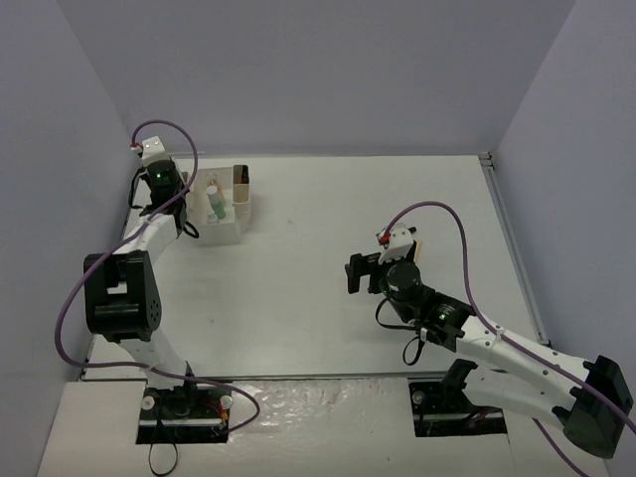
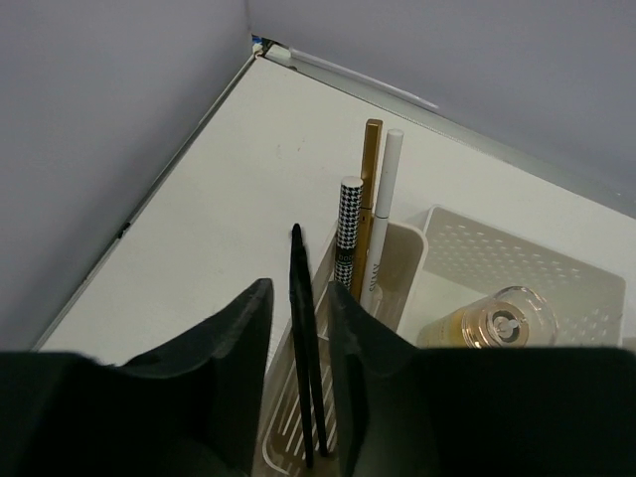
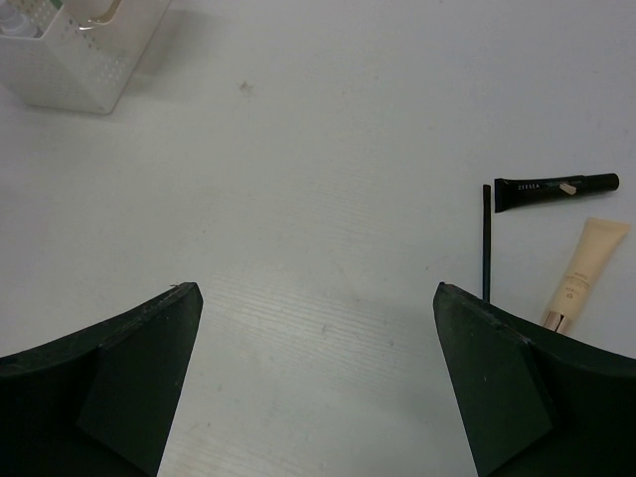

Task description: Organize the makeup

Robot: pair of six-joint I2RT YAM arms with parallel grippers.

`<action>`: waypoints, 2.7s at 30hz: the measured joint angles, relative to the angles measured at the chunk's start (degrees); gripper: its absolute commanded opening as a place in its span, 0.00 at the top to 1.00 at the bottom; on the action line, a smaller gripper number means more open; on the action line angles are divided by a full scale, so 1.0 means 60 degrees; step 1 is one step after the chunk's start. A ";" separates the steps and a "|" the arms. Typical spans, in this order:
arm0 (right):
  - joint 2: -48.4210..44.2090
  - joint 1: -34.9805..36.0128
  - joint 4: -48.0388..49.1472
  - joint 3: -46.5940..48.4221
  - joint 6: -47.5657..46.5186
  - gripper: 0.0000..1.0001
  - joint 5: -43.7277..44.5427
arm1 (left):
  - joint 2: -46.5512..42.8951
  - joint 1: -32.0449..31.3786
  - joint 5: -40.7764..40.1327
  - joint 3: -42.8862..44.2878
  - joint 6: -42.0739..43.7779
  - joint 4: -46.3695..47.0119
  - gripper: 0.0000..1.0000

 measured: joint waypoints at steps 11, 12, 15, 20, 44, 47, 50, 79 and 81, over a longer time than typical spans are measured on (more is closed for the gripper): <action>0.0109 -0.0712 -0.1568 0.0510 0.0445 0.05 0.0257 | -0.1423 0.0000 0.0016 -0.0116 -0.0619 -0.1377 0.13; 0.0208 -0.0953 -0.1690 0.0614 0.0502 0.07 0.0184 | -0.1728 0.0000 0.0042 -0.0068 -0.0760 -0.1722 0.10; 0.0710 -0.2033 -0.1977 0.0856 0.0640 0.09 -0.0391 | -0.2687 0.0000 0.0334 0.0298 -0.1206 -0.3102 0.03; 0.2032 -0.3548 -0.2277 0.1191 0.0739 0.15 -0.1378 | -0.4406 -0.0003 0.1507 0.0687 -0.1660 -0.5085 0.03; 0.7209 -0.4821 -0.2317 0.3134 0.0032 0.69 -0.3165 | -0.8657 -0.1690 0.4780 -0.3484 -0.1263 -0.8034 0.03; 0.7378 -0.4821 -0.2235 0.3279 0.0003 0.83 -0.3186 | -0.8651 -0.1690 0.4835 -0.3484 -0.1248 -0.8042 0.03; 0.7558 -0.4805 -0.2111 0.3430 0.0001 0.98 -0.3215 | -0.8632 -0.1691 0.4923 -0.3484 -0.1254 -0.8037 0.03; 0.5712 0.1841 0.4081 0.2178 0.0759 1.00 -0.3179 | -0.7756 -0.4700 0.4259 -0.3030 -0.4482 -0.6768 0.16; 0.5712 0.1982 0.4367 0.2178 0.0746 1.00 -0.3176 | -0.7697 -0.4924 0.4107 -0.2964 -0.4523 -0.6671 0.18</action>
